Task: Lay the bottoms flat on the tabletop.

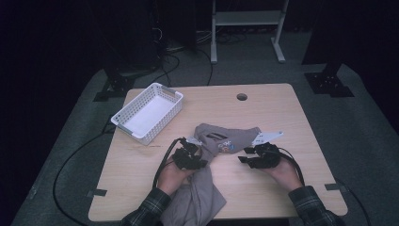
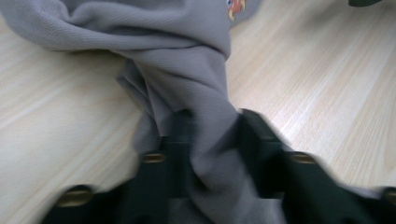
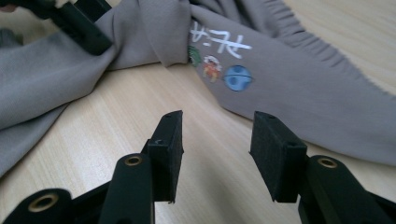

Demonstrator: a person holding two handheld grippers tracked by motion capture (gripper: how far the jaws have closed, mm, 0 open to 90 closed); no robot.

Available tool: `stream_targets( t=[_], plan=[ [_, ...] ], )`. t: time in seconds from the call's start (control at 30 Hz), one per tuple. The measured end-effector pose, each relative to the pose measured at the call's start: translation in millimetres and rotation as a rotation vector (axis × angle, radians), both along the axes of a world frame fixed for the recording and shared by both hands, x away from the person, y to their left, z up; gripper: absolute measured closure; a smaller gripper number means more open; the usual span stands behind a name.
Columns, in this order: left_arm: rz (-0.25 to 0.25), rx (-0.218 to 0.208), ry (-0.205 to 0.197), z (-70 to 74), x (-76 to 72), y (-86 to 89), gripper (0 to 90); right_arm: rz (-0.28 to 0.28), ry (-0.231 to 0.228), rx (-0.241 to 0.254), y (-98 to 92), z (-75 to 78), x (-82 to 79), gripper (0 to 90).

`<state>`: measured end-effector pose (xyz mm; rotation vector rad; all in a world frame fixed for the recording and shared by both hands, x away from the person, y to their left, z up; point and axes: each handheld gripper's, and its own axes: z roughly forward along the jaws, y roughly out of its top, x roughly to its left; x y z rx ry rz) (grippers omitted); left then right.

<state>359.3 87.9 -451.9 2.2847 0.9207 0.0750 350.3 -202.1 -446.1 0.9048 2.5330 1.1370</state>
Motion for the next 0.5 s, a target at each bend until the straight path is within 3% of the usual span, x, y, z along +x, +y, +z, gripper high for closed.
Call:
stream_targets(
  t=[0.1,0.17,0.4,0.5],
  plan=[
    [-0.026,-0.035,0.009,3.4,1.2,-1.0,80.0,0.019,0.012,-0.007,4.3,-3.2,-0.7,52.6],
    [-0.053,-0.124,0.016,10.6,0.7,-2.7,80.4,0.026,0.015,0.0,5.5,-3.0,-1.2,52.8],
    [-0.165,-0.359,-0.04,47.6,-3.3,-14.9,80.5,0.047,0.005,0.016,8.1,-1.4,-3.0,52.9],
    [-0.161,-0.381,-0.047,53.6,1.9,-11.2,80.0,0.038,-0.004,0.024,5.5,1.0,-3.6,52.8]
  ],
)
